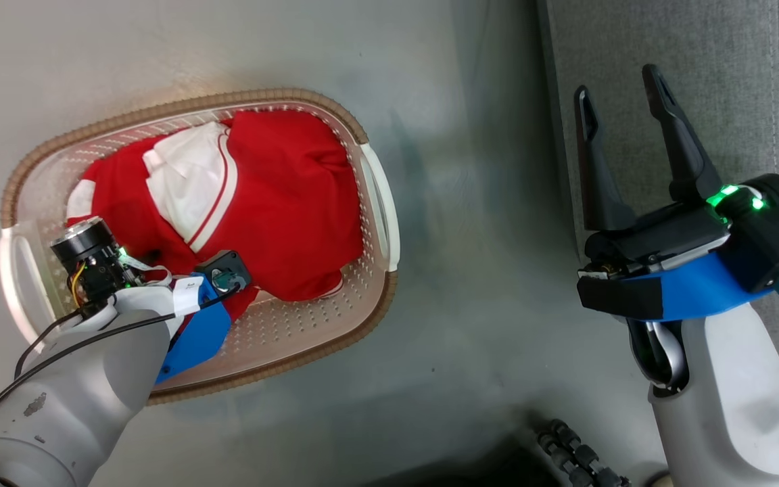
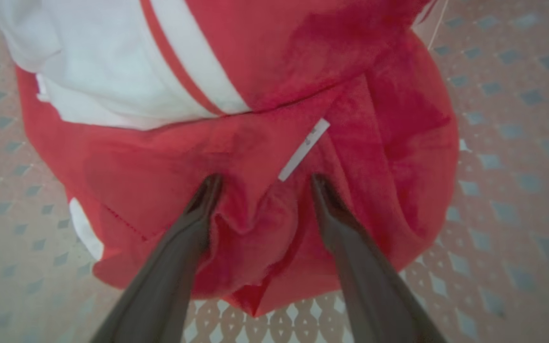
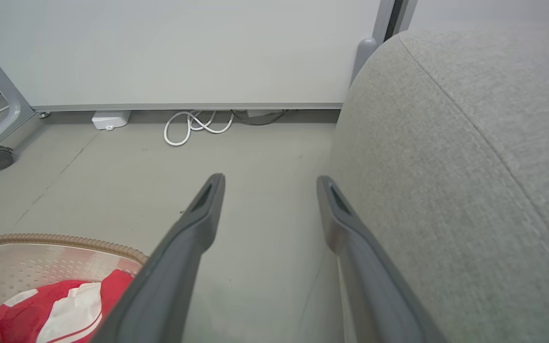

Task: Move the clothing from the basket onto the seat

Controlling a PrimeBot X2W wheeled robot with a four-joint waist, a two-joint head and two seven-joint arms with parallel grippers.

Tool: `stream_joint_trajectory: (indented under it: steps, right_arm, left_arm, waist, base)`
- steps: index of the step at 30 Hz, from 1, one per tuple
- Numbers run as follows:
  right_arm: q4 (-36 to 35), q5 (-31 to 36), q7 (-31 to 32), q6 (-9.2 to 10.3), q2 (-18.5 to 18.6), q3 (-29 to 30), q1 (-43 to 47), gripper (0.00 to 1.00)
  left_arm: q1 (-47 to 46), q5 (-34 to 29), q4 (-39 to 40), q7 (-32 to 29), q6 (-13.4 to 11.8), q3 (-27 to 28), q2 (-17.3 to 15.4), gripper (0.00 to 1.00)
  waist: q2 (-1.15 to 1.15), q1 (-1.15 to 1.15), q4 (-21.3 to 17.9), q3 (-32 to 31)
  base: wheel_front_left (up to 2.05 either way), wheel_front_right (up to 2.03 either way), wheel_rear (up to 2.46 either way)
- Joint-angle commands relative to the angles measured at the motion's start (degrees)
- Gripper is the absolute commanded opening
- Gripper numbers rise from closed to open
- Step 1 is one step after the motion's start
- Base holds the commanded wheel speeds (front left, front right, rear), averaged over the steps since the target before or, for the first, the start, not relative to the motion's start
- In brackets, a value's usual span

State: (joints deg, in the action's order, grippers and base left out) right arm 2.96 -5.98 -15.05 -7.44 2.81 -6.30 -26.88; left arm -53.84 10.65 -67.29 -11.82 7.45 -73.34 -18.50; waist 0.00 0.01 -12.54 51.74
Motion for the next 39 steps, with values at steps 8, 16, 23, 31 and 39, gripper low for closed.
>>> stream_joint_trajectory:
  steps: [8,16,23,31,39]
  right_arm:
    - [-0.83,-0.78,-0.21,-0.06,0.14,0.03,-1.04,1.00]
    - [-0.37,-0.25,-0.21,-0.06,0.14,0.30,-1.29,1.00]
    - [-0.02,1.26,-0.21,-0.06,0.15,0.88,-0.52,1.00]
    - [0.97,2.90,-0.21,-0.06,0.16,1.19,0.89,1.00]
    - [2.34,3.85,-0.21,-0.06,0.17,1.33,3.05,1.00]
  left_arm:
    - [-0.58,-3.28,-1.12,-3.45,-0.01,-0.16,0.59,0.20]
    - [-1.19,-3.14,-1.39,-1.49,-0.01,-0.16,3.26,0.00]
    - [-1.59,-0.46,-1.06,2.60,0.00,-0.17,5.30,0.00]
    - [-0.49,5.15,1.44,7.87,0.00,-0.17,4.70,0.00]
    - [0.35,10.73,2.76,14.20,0.00,-0.17,5.28,0.00]
  waist:
    - [0.00,-0.01,-0.99,2.51]
    - [0.00,-0.01,-0.50,1.90]
    - [0.00,-0.01,1.51,-1.85]
    - [0.00,-0.01,4.54,-8.07]
    - [0.00,-0.01,7.71,-16.01]
  base:
    - [0.00,0.00,0.00]
    - [0.00,0.00,0.00]
    - [0.00,0.00,0.00]
    - [0.00,0.00,0.00]
    - [0.00,0.00,0.00]
